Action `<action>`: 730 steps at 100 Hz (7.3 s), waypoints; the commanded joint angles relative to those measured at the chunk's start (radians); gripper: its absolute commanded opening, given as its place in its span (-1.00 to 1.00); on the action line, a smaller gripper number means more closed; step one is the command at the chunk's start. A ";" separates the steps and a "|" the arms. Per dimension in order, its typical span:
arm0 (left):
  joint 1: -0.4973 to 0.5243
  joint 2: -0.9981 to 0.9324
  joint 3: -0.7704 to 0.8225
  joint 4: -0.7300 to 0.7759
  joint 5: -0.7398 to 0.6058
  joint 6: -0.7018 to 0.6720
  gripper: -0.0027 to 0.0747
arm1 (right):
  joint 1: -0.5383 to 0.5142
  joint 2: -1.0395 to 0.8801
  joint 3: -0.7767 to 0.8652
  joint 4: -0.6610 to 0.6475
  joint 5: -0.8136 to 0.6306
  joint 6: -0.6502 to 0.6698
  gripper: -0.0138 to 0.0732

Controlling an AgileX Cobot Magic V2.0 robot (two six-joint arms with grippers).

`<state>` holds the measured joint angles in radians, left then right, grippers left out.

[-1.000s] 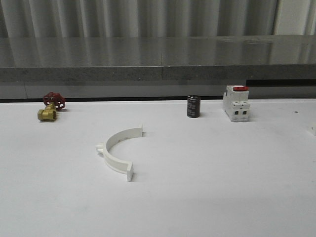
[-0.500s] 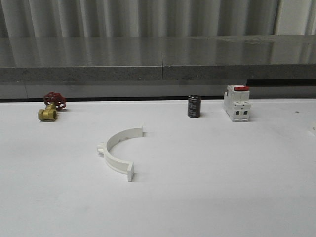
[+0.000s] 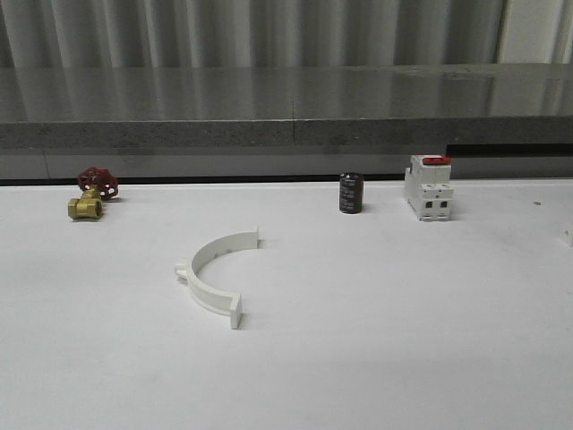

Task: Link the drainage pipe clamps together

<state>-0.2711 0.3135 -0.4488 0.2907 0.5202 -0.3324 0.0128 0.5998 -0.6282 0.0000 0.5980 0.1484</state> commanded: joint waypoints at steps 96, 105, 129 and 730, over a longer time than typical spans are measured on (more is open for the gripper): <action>0.004 0.009 -0.026 0.008 -0.067 -0.001 -0.99 | -0.015 0.568 -0.437 0.037 0.172 -0.112 0.49; 0.004 0.009 -0.026 0.008 -0.067 -0.001 -0.99 | -0.041 0.644 -0.473 0.052 0.173 -0.154 0.49; 0.004 0.009 -0.026 0.008 -0.067 -0.001 -0.99 | -0.207 0.831 -0.533 0.157 0.177 -0.292 0.49; 0.004 0.009 -0.026 0.008 -0.070 -0.001 -0.99 | 0.663 1.388 -0.868 -0.318 0.113 0.801 0.40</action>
<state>-0.2711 0.3135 -0.4488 0.2907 0.5215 -0.3324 0.6760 2.0476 -1.4656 -0.2863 0.7234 0.9651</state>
